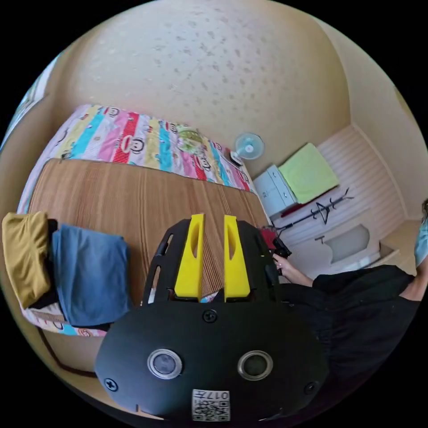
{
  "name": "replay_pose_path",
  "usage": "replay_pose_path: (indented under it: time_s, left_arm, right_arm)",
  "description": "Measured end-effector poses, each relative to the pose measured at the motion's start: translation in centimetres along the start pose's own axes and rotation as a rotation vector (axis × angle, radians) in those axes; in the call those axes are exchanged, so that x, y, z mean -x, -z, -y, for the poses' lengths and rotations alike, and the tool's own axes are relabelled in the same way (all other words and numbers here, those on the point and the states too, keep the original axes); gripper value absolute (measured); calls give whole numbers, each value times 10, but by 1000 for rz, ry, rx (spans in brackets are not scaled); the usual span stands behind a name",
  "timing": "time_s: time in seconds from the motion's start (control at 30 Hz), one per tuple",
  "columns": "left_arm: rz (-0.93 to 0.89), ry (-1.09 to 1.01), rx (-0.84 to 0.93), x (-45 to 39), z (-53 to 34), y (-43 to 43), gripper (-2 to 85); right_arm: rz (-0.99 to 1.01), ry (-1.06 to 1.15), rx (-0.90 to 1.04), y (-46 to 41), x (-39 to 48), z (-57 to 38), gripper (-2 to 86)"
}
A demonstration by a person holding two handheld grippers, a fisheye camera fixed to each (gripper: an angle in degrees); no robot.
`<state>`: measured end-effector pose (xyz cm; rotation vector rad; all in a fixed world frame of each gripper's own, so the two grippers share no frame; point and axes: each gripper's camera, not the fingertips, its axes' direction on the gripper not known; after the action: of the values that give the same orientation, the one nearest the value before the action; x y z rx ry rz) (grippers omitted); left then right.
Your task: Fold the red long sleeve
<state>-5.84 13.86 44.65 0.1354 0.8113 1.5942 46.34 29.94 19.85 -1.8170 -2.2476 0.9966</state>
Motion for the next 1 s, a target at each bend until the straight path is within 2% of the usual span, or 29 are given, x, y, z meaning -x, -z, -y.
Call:
replay_pose_path:
  time_s: [0.17,0.27,0.4,0.57,0.7,0.77,0.83,1.0]
  left_arm:
    - [-85,-131,99,-80,-1,-123,45]
    - [-108,-154,145,-112,-4,-173,44]
    - [-84,-174,121,-144,-11,-204,45]
    - [-64,-117,135,-158,-29,-238,47]
    - [-8,-76,127,-158,-51,-239,49]
    - [43,-24,139,-150,-67,-237,50]
    - [39,7,149,-142,-78,-237,49]
    - [16,63,98,-123,-103,-237,49]
  right_arm:
    - [-22,-108,-240,66,-65,-38,54]
    - [-26,-109,-374,106,-80,-58,71]
    - [-149,-83,-503,146,-73,-58,102]
    - [-400,58,-457,112,-34,-14,165]
    - [-586,-30,-328,29,-52,46,168]
    - [-616,-129,-240,-7,-79,66,143]
    - [-706,-208,-249,-27,-85,66,81]
    - [-629,-64,-332,-41,-49,-2,38]
